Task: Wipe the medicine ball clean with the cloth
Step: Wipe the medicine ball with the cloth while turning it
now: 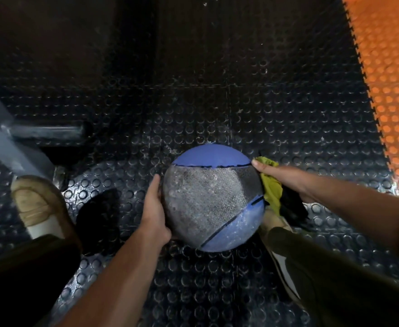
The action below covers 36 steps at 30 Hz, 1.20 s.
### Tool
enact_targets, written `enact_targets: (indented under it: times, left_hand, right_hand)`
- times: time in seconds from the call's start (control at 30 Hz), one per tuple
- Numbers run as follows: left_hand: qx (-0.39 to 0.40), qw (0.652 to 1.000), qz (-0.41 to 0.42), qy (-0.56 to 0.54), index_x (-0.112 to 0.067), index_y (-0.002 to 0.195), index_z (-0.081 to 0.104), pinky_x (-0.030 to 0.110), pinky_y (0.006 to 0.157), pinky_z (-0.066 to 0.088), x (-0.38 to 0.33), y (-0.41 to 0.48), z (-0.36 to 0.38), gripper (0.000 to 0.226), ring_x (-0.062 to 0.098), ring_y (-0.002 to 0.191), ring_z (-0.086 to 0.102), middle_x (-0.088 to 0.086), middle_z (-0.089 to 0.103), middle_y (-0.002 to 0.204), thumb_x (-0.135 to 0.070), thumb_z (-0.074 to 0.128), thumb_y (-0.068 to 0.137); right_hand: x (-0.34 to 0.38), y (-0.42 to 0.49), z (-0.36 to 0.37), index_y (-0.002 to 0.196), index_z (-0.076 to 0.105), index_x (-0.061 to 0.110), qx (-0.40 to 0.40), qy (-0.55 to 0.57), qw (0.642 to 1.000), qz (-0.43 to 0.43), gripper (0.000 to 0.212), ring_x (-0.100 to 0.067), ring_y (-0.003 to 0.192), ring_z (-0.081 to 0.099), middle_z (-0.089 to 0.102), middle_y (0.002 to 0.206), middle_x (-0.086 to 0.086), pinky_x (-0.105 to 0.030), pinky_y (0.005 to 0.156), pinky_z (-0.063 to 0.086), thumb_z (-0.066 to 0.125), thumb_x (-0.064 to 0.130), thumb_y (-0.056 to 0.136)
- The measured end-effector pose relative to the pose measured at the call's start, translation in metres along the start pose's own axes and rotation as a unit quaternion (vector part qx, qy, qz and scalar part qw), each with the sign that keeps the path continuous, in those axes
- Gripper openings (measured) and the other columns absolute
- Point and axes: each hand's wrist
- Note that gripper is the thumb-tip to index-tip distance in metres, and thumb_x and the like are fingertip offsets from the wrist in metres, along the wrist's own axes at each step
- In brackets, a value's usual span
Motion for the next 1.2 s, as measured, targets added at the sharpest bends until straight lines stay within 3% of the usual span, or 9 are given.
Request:
enact_targets:
  times: [0.1,0.2,0.33,0.43,0.5,0.57,0.73,0.87,1.2]
  left_hand:
    - [-0.019,1.000,0.016,0.014,-0.022,0.100,0.070,0.046,0.076,0.047,-0.013,-0.014,-0.014,0.060,0.029,0.087,0.062,0.005,0.071,0.092,-0.070,0.037,0.090]
    - [-0.015,0.999,0.022,0.047,-0.024,0.105,0.066,0.046,0.078,0.040,-0.015,-0.032,-0.011,0.057,0.022,0.077,0.057,0.000,0.065,0.084,-0.066,0.028,0.095]
    - [-0.054,0.991,0.076,0.092,-0.028,0.117,0.062,0.049,0.096,0.042,-0.010,-0.029,-0.009,0.069,0.024,0.102,0.058,0.003,0.065,0.112,-0.079,0.026,0.087]
    - [-0.212,0.886,0.293,0.291,-0.022,0.140,0.046,0.045,0.112,0.028,0.013,-0.029,0.003,0.067,0.027,0.134,0.036,0.008,0.040,0.148,-0.067,0.035,0.092]
    - [-0.218,0.784,0.437,0.383,-0.016,0.136,0.050,0.042,0.109,0.027,0.029,-0.042,0.021,0.063,0.024,0.134,0.033,0.007,0.041,0.145,-0.058,0.034,0.091]
    - [-0.225,0.743,0.491,0.395,-0.016,0.131,0.055,0.043,0.108,0.030,0.038,-0.044,0.030,0.058,0.023,0.131,0.037,0.007,0.047,0.140,-0.054,0.037,0.091]
    - [-0.235,0.739,0.493,0.394,-0.020,0.125,0.061,0.049,0.108,0.034,0.023,-0.032,0.028,0.056,0.022,0.128,0.041,0.002,0.051,0.136,-0.057,0.042,0.087]
    - [-0.212,0.701,0.498,0.465,-0.024,0.118,0.065,0.048,0.114,0.028,0.010,-0.032,0.040,0.041,0.022,0.136,0.039,-0.006,0.054,0.135,-0.045,0.039,0.094]
    - [-0.212,0.663,0.561,0.449,-0.023,0.113,0.070,0.045,0.114,0.022,0.025,-0.030,0.027,0.038,0.026,0.136,0.042,-0.005,0.061,0.131,-0.036,0.040,0.093]
  right_hand:
    - [0.010,0.002,0.021,0.117,0.058,0.020,0.028,-0.006,1.000,-0.002,0.081,-0.024,0.109,0.058,0.062,0.119,-0.004,-0.038,0.101,0.042,0.067,0.073,0.056]
    - [0.012,0.011,0.026,0.124,0.060,0.020,0.015,0.005,1.000,-0.016,0.110,-0.028,0.109,0.062,0.065,0.121,-0.006,-0.048,0.102,0.044,0.074,0.083,0.035]
    - [0.016,0.008,0.029,0.115,0.066,0.023,-0.023,-0.004,0.998,-0.062,0.088,-0.028,0.105,0.063,0.068,0.114,-0.005,-0.045,0.101,0.045,0.068,0.078,0.046]
    - [0.016,0.006,0.029,0.122,0.058,0.021,-0.029,-0.045,0.993,-0.101,0.062,-0.021,0.102,0.060,0.064,0.117,-0.001,-0.035,0.094,0.045,0.059,0.064,0.077]
    - [0.017,0.001,0.030,0.131,0.043,0.021,-0.056,-0.086,0.986,-0.129,0.061,-0.017,0.097,0.053,0.054,0.115,0.002,-0.030,0.084,0.040,0.056,0.058,0.085]
    - [0.017,-0.005,0.032,0.124,0.042,0.024,-0.091,-0.111,0.973,-0.181,0.049,-0.014,0.091,0.054,0.055,0.106,0.002,-0.029,0.077,0.041,0.057,0.053,0.087]
    - [0.018,-0.013,0.040,0.091,0.064,0.025,-0.131,-0.149,0.929,-0.313,0.016,-0.013,0.085,0.059,0.062,0.091,0.003,-0.033,0.077,0.045,0.063,0.040,0.087]
    - [0.023,-0.017,0.041,0.098,0.065,0.029,-0.144,-0.201,0.904,-0.348,0.014,-0.004,0.097,0.053,0.050,0.103,0.016,-0.024,0.086,0.040,0.069,0.032,0.084]
    - [0.055,-0.023,0.064,0.106,0.069,0.022,-0.150,-0.310,0.840,-0.418,0.021,-0.015,0.098,0.057,0.059,0.103,0.004,-0.032,0.082,0.045,0.063,0.032,0.089]
Point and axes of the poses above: each hand's wrist, its own y-axis towards the middle knuckle, its own z-axis out of the palm, x = y × z
